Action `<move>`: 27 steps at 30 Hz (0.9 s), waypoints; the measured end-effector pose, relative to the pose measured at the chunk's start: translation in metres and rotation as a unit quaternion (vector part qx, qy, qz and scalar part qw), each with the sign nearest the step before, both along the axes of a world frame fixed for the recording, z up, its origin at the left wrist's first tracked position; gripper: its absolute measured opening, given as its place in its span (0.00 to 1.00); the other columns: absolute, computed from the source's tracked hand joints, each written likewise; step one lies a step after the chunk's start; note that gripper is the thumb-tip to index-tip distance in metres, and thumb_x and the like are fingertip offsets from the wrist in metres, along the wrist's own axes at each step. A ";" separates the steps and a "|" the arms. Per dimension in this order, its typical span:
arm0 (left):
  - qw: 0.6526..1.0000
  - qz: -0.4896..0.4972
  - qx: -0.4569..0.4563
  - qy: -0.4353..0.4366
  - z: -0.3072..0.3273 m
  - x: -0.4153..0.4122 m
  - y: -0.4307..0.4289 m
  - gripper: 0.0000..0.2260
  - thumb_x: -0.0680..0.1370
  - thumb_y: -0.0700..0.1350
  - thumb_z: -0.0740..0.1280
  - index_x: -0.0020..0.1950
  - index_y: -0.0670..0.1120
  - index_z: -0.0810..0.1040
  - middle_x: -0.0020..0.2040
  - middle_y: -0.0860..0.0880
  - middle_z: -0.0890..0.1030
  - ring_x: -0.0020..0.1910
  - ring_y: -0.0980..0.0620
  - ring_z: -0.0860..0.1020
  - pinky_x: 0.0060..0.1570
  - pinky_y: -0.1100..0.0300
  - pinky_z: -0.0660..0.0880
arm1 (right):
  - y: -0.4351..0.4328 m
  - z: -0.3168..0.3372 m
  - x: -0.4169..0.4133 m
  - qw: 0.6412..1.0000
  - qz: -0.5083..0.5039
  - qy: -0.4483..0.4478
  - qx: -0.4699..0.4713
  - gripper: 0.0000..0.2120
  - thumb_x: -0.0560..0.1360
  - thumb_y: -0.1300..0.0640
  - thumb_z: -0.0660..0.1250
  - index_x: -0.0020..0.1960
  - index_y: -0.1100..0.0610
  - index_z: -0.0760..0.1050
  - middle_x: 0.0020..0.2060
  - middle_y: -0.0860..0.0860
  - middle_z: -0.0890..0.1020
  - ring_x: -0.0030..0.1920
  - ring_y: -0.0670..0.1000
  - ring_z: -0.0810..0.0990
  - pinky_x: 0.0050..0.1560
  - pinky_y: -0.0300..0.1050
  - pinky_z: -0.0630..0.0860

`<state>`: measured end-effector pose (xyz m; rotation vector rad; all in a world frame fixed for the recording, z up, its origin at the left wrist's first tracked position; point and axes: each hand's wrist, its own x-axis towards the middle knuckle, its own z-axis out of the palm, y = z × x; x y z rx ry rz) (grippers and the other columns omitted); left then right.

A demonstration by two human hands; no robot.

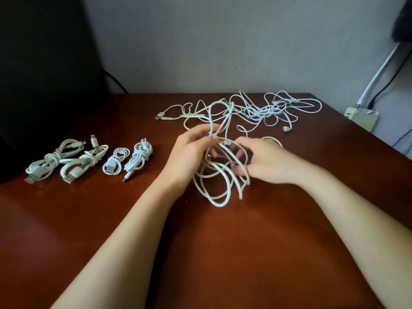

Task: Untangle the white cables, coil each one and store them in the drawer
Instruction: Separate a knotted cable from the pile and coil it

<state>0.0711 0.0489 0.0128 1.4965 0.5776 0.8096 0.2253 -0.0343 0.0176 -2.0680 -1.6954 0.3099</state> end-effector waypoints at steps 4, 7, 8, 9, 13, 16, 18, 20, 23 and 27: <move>0.999 0.031 0.014 0.014 -0.001 0.000 0.002 0.10 0.79 0.38 0.63 0.58 0.44 0.78 0.49 0.44 0.82 0.47 0.46 0.81 0.57 0.47 0.75 | 0.004 -0.004 -0.001 0.989 -0.059 0.133 0.030 0.04 0.73 0.64 0.70 0.41 0.57 0.79 0.27 0.49 0.79 0.22 0.42 0.74 0.28 0.36 0.74; 0.995 0.091 0.032 0.016 -0.005 0.000 0.007 0.09 0.77 0.47 0.64 0.55 0.50 0.79 0.50 0.47 0.82 0.53 0.47 0.81 0.62 0.45 0.74 | 0.002 0.002 0.002 0.969 -0.106 0.204 0.092 0.03 0.72 0.64 0.70 0.40 0.59 0.81 0.27 0.52 0.80 0.22 0.44 0.75 0.27 0.37 0.73; 0.992 0.117 0.036 0.017 -0.006 0.000 0.008 0.12 0.74 0.52 0.64 0.55 0.51 0.79 0.50 0.50 0.81 0.54 0.48 0.80 0.62 0.45 0.74 | 0.002 0.004 0.003 0.959 -0.120 0.225 0.122 0.03 0.71 0.65 0.70 0.40 0.59 0.81 0.27 0.53 0.80 0.22 0.45 0.75 0.27 0.37 0.72; 0.989 0.141 0.035 0.016 -0.006 0.000 0.009 0.16 0.72 0.55 0.63 0.57 0.51 0.78 0.51 0.51 0.81 0.55 0.49 0.79 0.62 0.45 0.73 | 0.001 0.007 0.004 0.948 -0.135 0.246 0.153 0.03 0.71 0.65 0.70 0.39 0.60 0.81 0.27 0.54 0.80 0.22 0.45 0.74 0.26 0.38 0.71; 0.977 0.209 0.036 -0.009 -0.005 0.000 0.011 0.27 0.70 0.56 0.62 0.69 0.50 0.72 0.56 0.54 0.78 0.61 0.49 0.76 0.65 0.45 0.71 | -0.002 0.017 0.007 0.888 -0.199 0.306 0.280 0.07 0.70 0.67 0.69 0.36 0.57 0.78 0.28 0.54 0.77 0.20 0.46 0.70 0.23 0.38 0.67; 0.980 0.184 0.064 -0.037 -0.004 0.001 0.009 0.23 0.71 0.54 0.63 0.66 0.52 0.73 0.54 0.57 0.77 0.60 0.51 0.76 0.64 0.48 0.72 | -0.003 0.021 0.012 0.853 -0.222 0.349 0.319 0.06 0.71 0.66 0.67 0.37 0.58 0.77 0.28 0.52 0.75 0.22 0.46 0.69 0.24 0.38 0.66; 0.984 0.143 0.103 -0.033 -0.004 0.001 0.004 0.22 0.71 0.55 0.65 0.64 0.52 0.75 0.57 0.54 0.77 0.56 0.54 0.77 0.60 0.54 0.74 | -0.003 0.021 0.013 0.831 -0.226 0.395 0.321 0.07 0.73 0.66 0.66 0.38 0.58 0.76 0.29 0.51 0.75 0.23 0.45 0.69 0.24 0.37 0.66; 0.980 0.103 0.168 -0.016 -0.005 0.001 -0.001 0.25 0.69 0.58 0.68 0.65 0.53 0.75 0.58 0.55 0.76 0.54 0.55 0.77 0.58 0.55 0.75 | -0.003 0.021 0.011 0.802 -0.222 0.453 0.319 0.07 0.74 0.66 0.65 0.38 0.59 0.75 0.30 0.51 0.74 0.23 0.44 0.69 0.24 0.35 0.66; 0.965 0.039 0.258 0.010 -0.010 0.004 -0.007 0.30 0.68 0.58 0.72 0.68 0.54 0.70 0.60 0.59 0.73 0.59 0.60 0.74 0.61 0.62 0.72 | -0.002 0.024 0.006 0.751 -0.207 0.538 0.322 0.07 0.75 0.67 0.64 0.40 0.60 0.74 0.30 0.50 0.73 0.22 0.42 0.68 0.23 0.33 0.66; 0.943 -0.008 0.324 0.075 -0.016 0.008 -0.009 0.37 0.71 0.45 0.76 0.75 0.52 0.61 0.62 0.57 0.70 0.64 0.59 0.72 0.63 0.69 0.68 | -0.001 0.029 -0.001 0.678 -0.157 0.651 0.303 0.04 0.77 0.64 0.63 0.43 0.60 0.74 0.27 0.49 0.75 0.22 0.42 0.70 0.23 0.30 0.67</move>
